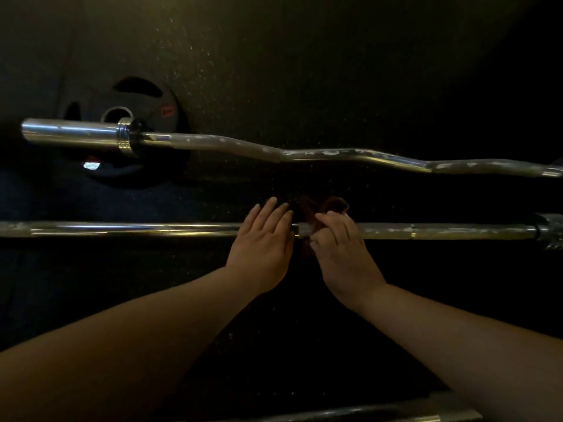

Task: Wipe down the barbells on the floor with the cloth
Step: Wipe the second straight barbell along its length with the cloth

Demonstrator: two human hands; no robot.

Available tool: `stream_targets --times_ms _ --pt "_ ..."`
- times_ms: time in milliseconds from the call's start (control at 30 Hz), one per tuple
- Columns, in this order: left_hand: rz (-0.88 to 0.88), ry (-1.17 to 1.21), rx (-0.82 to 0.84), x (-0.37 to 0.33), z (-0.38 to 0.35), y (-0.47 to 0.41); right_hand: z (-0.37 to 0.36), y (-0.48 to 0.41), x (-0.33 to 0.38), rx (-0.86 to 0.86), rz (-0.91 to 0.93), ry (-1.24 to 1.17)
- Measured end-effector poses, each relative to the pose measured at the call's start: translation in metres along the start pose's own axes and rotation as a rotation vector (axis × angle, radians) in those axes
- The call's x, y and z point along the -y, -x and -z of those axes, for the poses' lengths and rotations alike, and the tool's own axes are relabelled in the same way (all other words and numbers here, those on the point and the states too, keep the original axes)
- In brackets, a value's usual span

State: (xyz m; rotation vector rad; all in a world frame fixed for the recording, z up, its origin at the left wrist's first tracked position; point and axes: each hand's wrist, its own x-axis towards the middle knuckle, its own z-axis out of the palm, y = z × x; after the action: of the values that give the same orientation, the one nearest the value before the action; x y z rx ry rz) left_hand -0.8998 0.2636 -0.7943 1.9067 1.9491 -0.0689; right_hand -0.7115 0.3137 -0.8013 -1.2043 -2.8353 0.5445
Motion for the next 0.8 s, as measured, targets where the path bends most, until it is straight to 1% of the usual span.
stream_targets --times_ms 67,167,200,267,300,367,400,433,467,533,567,600,633,667,733,767,800 --pt "0.000 0.011 0.019 0.000 0.002 0.000 0.012 -0.018 -0.001 0.036 -0.051 -0.054" --pt "0.008 0.001 0.055 -0.002 0.005 0.000 0.018 -0.023 0.010 -0.005 -0.206 -0.164" --pt "0.014 -0.008 0.057 -0.003 0.005 0.000 0.015 -0.020 0.016 -0.011 -0.242 -0.133" --pt "0.020 -0.021 0.049 -0.004 0.003 0.000 0.004 -0.011 0.021 -0.012 -0.182 0.016" --pt "0.021 -0.024 0.040 -0.004 0.002 0.000 0.002 -0.010 0.018 0.022 -0.131 0.061" --pt "0.013 -0.015 0.020 -0.002 0.002 0.000 0.009 -0.015 0.000 0.074 -0.030 0.074" --pt "0.004 -0.002 0.017 0.000 0.002 0.001 0.013 -0.016 -0.011 0.068 -0.013 0.054" --pt "-0.009 0.014 0.020 0.001 0.002 0.001 0.019 -0.014 -0.019 0.043 -0.042 0.026" --pt "-0.023 0.030 0.023 0.002 0.003 0.001 0.022 -0.011 -0.027 0.011 -0.110 -0.023" --pt "-0.032 0.043 0.015 0.003 0.003 0.001 0.023 -0.003 -0.030 -0.073 -0.288 -0.106" --pt "-0.021 0.039 0.006 0.002 0.002 0.001 0.022 -0.005 -0.024 -0.093 -0.358 -0.105" --pt "-0.008 0.033 -0.001 0.001 0.001 0.001 0.020 -0.011 -0.015 -0.088 -0.385 -0.086" --pt "0.001 0.029 -0.002 0.001 -0.001 0.000 0.016 -0.017 -0.006 -0.063 -0.354 -0.071" --pt "0.002 0.020 0.001 0.001 -0.003 0.000 0.013 -0.022 0.003 -0.015 -0.277 -0.064" --pt "-0.011 -0.004 -0.001 0.001 -0.005 0.001 0.011 -0.027 0.010 0.098 -0.068 -0.016" --pt "-0.017 -0.006 -0.003 0.002 -0.005 0.001 0.014 -0.026 0.005 0.129 -0.010 0.009" --pt "-0.022 0.000 -0.002 0.003 -0.004 0.001 0.017 -0.023 -0.003 0.145 0.004 0.024"
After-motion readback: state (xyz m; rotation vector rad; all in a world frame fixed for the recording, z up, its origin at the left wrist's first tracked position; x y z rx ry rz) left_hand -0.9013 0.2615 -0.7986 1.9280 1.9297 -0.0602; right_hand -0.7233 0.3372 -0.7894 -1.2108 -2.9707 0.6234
